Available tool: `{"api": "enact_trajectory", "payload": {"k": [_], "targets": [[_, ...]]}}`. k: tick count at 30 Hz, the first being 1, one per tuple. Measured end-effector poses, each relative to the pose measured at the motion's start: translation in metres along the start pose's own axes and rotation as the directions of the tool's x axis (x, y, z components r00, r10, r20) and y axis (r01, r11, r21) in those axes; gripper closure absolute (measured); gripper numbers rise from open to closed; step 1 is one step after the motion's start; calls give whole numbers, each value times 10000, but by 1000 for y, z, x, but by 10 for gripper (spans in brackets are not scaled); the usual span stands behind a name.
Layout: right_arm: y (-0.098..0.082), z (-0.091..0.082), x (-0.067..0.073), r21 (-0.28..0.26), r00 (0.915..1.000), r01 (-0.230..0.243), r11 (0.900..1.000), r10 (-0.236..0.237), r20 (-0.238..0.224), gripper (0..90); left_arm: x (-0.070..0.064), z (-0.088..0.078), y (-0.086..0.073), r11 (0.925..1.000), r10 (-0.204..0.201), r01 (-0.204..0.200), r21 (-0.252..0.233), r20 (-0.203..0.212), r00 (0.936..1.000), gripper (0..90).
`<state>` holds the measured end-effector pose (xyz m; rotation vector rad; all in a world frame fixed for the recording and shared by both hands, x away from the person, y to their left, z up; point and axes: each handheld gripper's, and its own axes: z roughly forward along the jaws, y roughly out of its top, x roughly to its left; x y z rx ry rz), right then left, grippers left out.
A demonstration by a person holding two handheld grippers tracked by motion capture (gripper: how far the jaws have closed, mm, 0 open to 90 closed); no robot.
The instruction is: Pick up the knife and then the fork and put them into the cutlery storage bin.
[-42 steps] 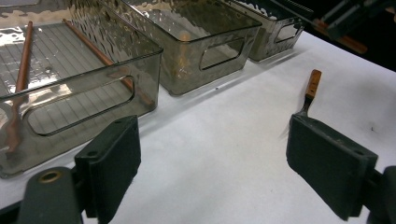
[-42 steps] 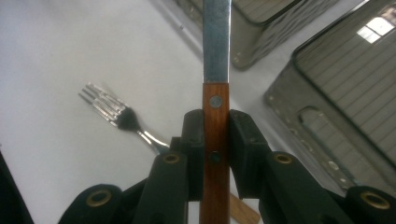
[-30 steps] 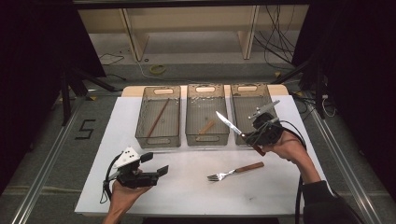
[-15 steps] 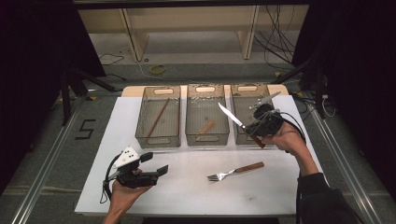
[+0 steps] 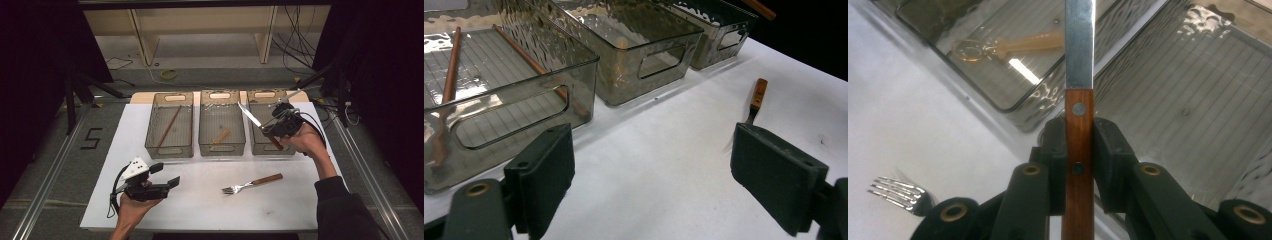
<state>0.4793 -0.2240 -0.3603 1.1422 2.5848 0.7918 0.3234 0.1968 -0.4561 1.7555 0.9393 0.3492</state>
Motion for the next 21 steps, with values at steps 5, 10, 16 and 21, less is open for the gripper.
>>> {"api": "enact_trajectory", "payload": {"k": [5,10,16,21], "targets": [[5,5,-8,33,9995,-273,9996,273,161,776,0,0,0,10000,14,-14,-19,-2,10000,172],[9,9,-19,44,9971,-655,9978,652,401,776,0,0,0,10000,-16,16,-20,10,10000,172],[16,13,-30,28,9906,-1173,9931,1168,708,776,0,1,0,10000,-8,8,-12,0,10000,172],[19,20,-38,67,9835,-1541,9880,1527,974,775,1,0,-1,10000,-31,31,-19,9,10000,172]]}}
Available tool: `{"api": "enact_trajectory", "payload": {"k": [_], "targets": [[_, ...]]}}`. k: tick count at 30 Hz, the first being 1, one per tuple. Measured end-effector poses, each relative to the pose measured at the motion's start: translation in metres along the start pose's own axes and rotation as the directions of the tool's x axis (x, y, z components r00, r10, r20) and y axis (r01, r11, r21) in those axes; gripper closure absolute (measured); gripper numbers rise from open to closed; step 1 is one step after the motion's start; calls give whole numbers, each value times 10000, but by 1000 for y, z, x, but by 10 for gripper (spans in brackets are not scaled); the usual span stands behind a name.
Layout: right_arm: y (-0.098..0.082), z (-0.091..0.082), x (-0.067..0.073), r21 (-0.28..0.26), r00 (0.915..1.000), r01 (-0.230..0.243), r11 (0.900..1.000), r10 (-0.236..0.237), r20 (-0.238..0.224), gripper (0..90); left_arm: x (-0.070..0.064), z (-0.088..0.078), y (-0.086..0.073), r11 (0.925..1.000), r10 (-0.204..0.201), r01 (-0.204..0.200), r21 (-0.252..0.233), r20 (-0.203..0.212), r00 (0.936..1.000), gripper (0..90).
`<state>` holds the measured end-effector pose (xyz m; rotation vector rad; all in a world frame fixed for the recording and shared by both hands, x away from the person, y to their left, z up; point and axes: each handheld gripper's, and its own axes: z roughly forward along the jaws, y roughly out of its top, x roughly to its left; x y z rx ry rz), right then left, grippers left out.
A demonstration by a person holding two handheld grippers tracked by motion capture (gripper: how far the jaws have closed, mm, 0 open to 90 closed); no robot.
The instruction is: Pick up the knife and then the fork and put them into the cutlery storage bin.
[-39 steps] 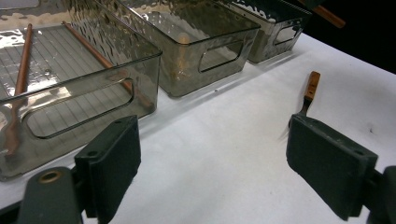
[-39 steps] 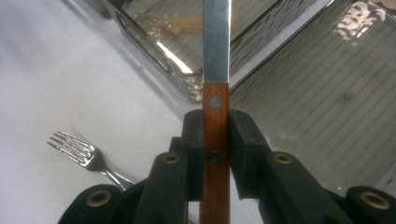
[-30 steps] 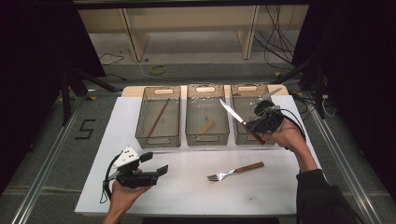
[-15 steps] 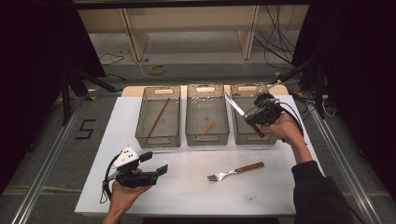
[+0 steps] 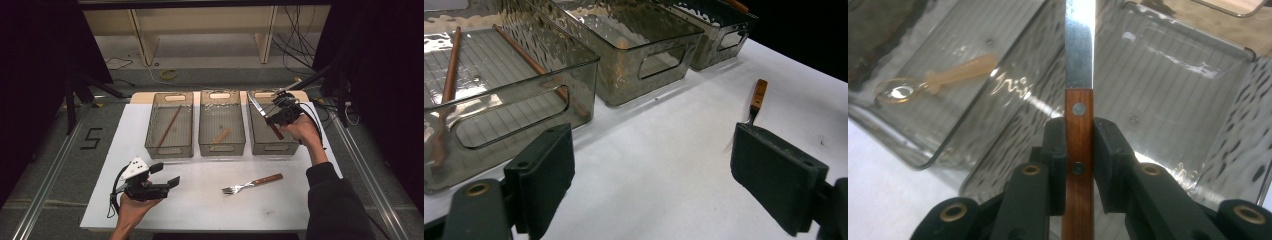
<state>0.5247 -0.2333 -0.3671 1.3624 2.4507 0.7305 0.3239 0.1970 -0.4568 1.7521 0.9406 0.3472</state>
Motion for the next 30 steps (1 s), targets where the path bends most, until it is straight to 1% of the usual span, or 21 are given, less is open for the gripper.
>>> {"api": "enact_trajectory", "payload": {"k": [3,8,11,12,15,17,18,22,25,30], "targets": [[1,4,-4,60,9998,-193,9998,193,36,775,0,0,0,10000,33,-33,-1,6,10000,172],[1,12,-10,241,9986,-463,9986,457,261,775,0,0,0,10000,-2,2,-12,17,10000,172],[1,15,-14,305,9978,-581,9978,570,349,775,0,0,0,10000,8,-8,7,12,10000,172],[1,15,-15,320,9971,-690,9971,679,341,775,0,0,0,10000,5,-5,0,13,10000,172],[0,18,-17,417,9964,-750,9963,732,427,775,0,0,0,10000,34,-34,2,12,10000,172],[-1,20,-16,490,9959,-814,9955,793,427,775,0,0,0,10000,10,-10,4,11,10000,172],[-1,22,-16,511,9963,-763,9958,741,436,775,0,0,0,10000,19,-19,0,16,10000,172],[-3,28,-15,624,9953,-901,9940,877,415,775,0,0,0,10000,6,-6,4,20,10000,172],[-4,33,-14,726,9953,-899,9933,870,418,774,0,0,0,10000,2,-2,-6,19,10000,172],[-4,37,-12,793,9949,-950,9923,918,426,774,0,0,0,10000,-7,7,2,19,10000,172]]}}
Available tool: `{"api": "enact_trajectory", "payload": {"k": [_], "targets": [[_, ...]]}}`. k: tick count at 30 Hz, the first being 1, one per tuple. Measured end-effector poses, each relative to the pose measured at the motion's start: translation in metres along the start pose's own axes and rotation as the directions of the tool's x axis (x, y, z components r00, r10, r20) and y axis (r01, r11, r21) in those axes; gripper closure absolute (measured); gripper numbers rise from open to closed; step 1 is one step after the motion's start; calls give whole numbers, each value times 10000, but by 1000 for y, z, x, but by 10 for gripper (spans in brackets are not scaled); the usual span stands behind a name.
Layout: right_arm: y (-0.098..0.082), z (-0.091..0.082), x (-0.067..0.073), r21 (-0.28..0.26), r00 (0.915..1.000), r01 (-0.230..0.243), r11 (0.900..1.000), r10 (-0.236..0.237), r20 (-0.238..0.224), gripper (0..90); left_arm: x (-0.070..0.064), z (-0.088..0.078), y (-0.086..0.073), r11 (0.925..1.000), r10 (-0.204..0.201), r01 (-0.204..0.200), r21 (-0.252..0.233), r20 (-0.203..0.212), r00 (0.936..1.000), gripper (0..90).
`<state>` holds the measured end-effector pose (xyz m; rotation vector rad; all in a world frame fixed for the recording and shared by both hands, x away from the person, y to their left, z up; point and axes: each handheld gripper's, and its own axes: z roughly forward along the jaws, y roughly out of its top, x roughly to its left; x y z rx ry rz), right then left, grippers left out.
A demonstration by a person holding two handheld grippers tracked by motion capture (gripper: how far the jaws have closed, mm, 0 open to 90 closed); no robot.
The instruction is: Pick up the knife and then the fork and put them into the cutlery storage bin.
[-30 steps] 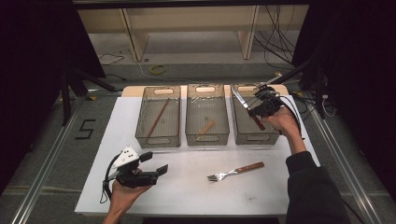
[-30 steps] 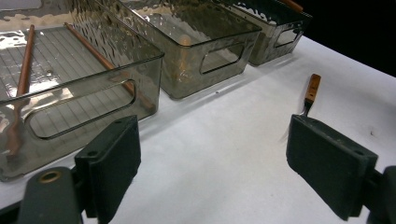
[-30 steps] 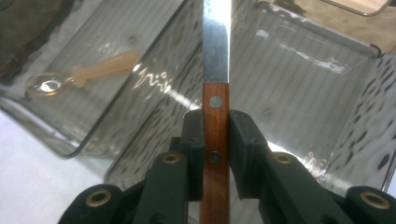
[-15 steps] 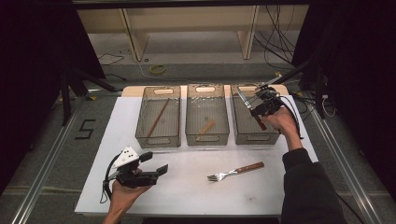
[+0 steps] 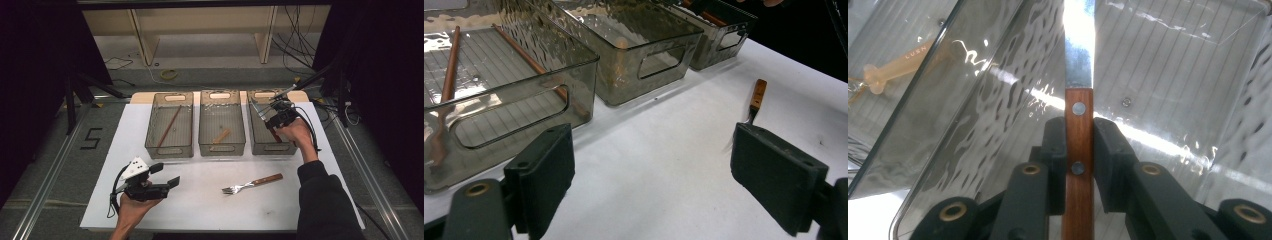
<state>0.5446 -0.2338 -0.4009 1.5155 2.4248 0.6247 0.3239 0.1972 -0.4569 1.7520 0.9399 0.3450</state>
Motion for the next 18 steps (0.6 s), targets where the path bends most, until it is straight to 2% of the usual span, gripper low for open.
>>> {"api": "enact_trajectory", "payload": {"k": [5,7,9,13,18], "targets": [[0,4,2,114,10000,-73,9999,74,-45,768,0,0,0,10000,-8,8,-6,3,10000,172],[1,6,2,225,9998,-118,9997,122,-183,747,0,0,0,10000,-8,8,-8,3,10000,171],[1,5,2,105,9991,-137,9999,141,-402,710,0,0,0,10000,-6,6,-11,2,10000,171],[1,-2,4,-84,9989,104,9999,-108,-465,661,0,0,0,10000,-12,12,2,0,10000,171],[-2,-15,9,-561,9930,762,9955,-808,-857,575,0,0,0,10000,-7,7,4,-6,10000,171]]}}
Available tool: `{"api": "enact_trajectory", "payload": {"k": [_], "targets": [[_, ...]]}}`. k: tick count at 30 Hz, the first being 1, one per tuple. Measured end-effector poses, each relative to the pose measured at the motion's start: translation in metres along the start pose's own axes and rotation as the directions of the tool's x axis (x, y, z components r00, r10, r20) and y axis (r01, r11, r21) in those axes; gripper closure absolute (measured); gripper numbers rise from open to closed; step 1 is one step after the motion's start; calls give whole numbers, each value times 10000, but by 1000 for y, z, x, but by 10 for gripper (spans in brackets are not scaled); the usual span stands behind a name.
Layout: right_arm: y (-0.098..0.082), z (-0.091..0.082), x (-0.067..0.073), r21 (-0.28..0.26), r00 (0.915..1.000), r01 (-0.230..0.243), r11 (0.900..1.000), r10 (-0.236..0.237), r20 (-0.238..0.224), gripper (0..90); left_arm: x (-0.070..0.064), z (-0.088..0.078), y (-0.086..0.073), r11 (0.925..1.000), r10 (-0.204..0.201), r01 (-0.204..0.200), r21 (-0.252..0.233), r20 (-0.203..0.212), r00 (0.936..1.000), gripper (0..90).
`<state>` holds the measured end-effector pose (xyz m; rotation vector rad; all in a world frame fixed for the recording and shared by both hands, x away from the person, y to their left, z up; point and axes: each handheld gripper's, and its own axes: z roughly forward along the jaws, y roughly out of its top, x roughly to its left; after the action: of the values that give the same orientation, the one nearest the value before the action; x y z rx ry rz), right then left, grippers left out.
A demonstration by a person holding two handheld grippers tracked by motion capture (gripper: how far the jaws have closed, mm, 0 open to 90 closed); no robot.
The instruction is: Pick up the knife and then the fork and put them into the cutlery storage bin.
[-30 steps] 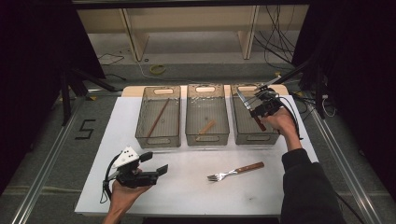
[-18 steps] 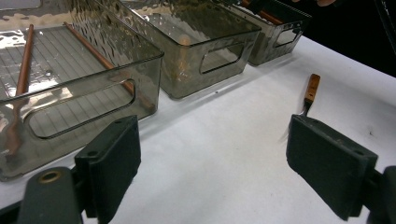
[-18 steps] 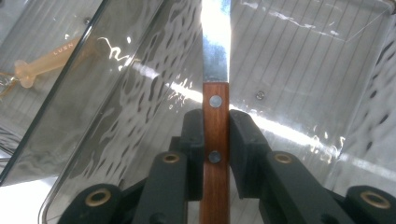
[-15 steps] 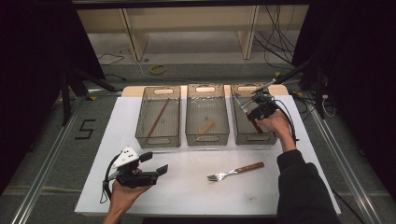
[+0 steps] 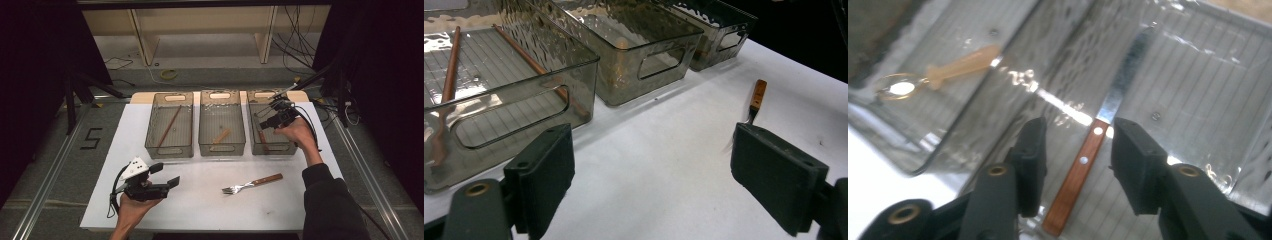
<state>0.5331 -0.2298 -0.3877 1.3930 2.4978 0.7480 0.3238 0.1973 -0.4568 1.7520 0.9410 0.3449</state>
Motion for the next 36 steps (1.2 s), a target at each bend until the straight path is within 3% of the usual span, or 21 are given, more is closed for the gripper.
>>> {"api": "enact_trajectory", "payload": {"k": [5,9,13,15,22,24,25,30,36], "targets": [[-4,-15,11,-330,9965,750,9966,-761,-332,497,0,0,0,10000,0,0,-2,9,10000,171],[-11,-25,24,-613,9850,1532,9863,-1574,-711,415,0,0,0,10000,-9,9,-4,20,10000,170],[-22,-34,41,-756,9634,2339,9693,-2416,-1165,370,0,0,0,10000,-31,31,-12,35,10000,170],[-29,-37,51,-744,9464,2859,9554,-2936,-1343,347,0,0,0,10000,-25,25,-9,42,10000,170],[-49,-40,75,-663,9005,3837,9211,-3891,-1941,312,0,0,0,10000,-43,43,-9,60,10000,169],[-55,-39,80,-508,8932,4009,9147,-4026,-2006,306,0,0,0,10000,-44,44,-34,67,10000,169],[-58,-37,81,-466,8854,4169,9078,-4172,-2052,302,0,0,0,10000,-49,49,-31,63,10000,169],[-72,-31,85,-108,8724,4486,8937,-4405,-2118,297,0,0,0,10000,-38,38,-22,67,10000,169],[-83,-23,85,160,8677,4590,8883,-4444,-2227,298,0,1,0,10000,-21,21,-10,79,10000,169]]}}
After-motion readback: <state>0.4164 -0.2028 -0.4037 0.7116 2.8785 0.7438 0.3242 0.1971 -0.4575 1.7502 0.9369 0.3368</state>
